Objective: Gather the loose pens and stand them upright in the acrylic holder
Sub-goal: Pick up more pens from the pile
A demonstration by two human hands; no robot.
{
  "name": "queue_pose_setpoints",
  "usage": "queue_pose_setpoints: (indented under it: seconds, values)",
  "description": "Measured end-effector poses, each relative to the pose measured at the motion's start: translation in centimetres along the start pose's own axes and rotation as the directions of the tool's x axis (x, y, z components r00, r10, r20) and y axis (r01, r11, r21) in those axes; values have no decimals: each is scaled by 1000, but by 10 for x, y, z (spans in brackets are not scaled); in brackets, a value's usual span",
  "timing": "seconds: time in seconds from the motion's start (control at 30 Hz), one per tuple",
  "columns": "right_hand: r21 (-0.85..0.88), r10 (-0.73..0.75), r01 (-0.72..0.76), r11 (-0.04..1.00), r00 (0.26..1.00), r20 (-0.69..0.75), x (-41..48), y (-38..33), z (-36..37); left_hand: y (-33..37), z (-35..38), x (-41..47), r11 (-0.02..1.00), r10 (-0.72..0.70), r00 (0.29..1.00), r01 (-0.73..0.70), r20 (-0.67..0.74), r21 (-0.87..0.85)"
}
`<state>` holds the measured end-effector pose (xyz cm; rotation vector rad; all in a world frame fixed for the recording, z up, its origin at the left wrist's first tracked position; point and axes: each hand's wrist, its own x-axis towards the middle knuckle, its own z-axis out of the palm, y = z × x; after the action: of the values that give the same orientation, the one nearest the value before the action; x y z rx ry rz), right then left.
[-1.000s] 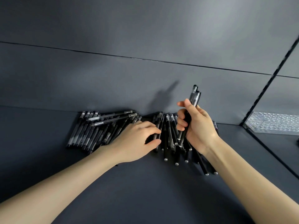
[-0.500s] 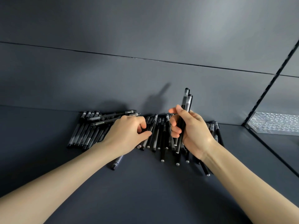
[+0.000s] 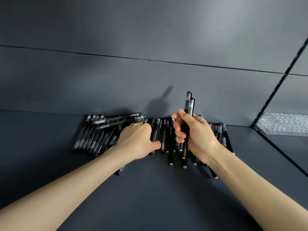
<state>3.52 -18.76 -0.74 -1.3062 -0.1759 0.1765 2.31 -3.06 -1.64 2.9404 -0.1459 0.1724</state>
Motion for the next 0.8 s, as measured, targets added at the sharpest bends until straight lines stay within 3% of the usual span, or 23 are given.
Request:
queue_pose_setpoints:
  seconds: [0.33,0.43,0.5,0.57,0.63,0.7,0.73,0.8]
  values:
    - [1,13,-13,1000,1000,0,-1,0,5,3,-4,-2,982,61,998,-58,-8,181]
    - [-17,5,-5,1000,1000,-7,-3,0,5,-4,-2,0,997,41,998,-38,-44,62]
    - [-26,-5,4,1000,1000,-29,-3,-2,4,-13,-3,4,986,10,996,-25,-91,-167]
    - [-46,-26,23,999,998,-63,-3,-3,4,-16,-7,4,860,5,993,-63,-116,-507]
    - [-63,-65,60,996,994,-84,-2,-3,4,-10,-11,-2,537,-15,994,-81,-106,-840]
    - [-64,-97,92,994,992,-79,-2,-2,6,-1,-14,-11,287,6,999,-43,-43,-957]
    - [-61,-105,100,993,992,-69,-2,-2,6,3,-13,-16,245,52,998,-37,-25,-969]
    - [-55,-102,100,994,994,-34,-3,-3,8,10,-13,-23,267,159,987,-45,-2,-963]
